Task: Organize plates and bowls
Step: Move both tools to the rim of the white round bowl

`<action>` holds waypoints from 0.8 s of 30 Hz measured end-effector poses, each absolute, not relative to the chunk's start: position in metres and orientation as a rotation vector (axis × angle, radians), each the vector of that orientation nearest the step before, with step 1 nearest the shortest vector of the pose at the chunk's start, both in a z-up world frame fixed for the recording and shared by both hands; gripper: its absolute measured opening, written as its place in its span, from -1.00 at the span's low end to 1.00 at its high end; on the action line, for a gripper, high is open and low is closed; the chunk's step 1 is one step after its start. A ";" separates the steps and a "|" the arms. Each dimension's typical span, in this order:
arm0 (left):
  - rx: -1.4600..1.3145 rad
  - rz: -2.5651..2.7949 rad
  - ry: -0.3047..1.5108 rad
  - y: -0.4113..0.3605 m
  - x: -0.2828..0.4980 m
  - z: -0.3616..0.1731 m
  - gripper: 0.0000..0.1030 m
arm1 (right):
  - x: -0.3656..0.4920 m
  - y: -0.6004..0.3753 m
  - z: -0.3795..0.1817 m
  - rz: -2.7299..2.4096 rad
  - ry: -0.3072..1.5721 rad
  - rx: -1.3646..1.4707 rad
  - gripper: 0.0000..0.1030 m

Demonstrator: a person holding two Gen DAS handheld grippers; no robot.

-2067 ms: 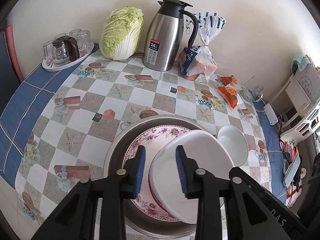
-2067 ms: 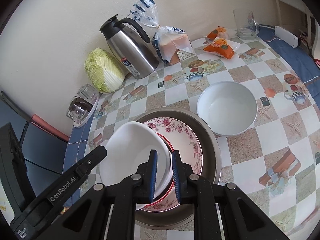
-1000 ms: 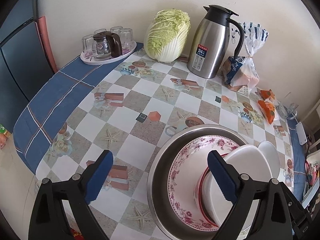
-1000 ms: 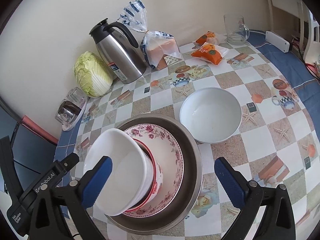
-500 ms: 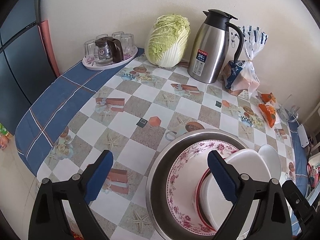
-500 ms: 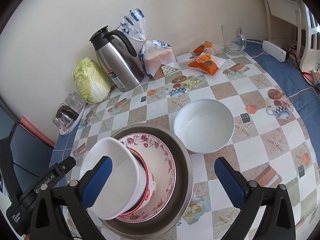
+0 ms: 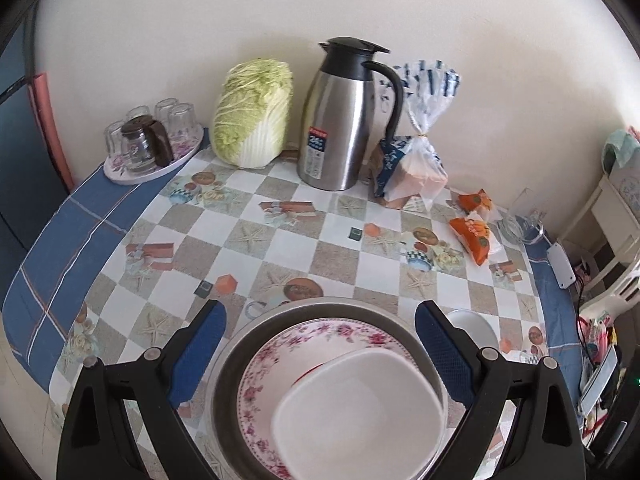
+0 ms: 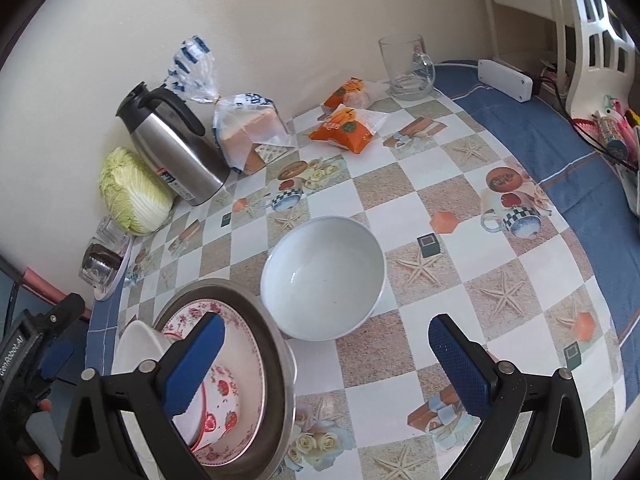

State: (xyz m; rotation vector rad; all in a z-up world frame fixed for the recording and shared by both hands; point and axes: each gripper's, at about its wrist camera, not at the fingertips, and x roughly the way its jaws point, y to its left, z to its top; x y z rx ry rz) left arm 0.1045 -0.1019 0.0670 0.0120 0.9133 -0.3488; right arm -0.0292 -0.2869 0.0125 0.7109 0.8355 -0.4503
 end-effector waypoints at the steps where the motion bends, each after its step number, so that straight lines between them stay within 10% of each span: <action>1: 0.042 -0.370 0.916 -0.113 0.105 0.071 0.86 | -0.030 -0.293 0.009 -0.463 0.838 0.722 1.00; 15: 0.346 -0.571 1.167 -0.254 0.122 0.031 0.81 | -0.021 -0.327 -0.038 -0.506 0.906 0.818 0.97; 24: 0.401 -0.526 1.288 -0.287 0.125 -0.029 0.03 | -0.015 -0.330 -0.054 -0.490 0.929 0.848 0.32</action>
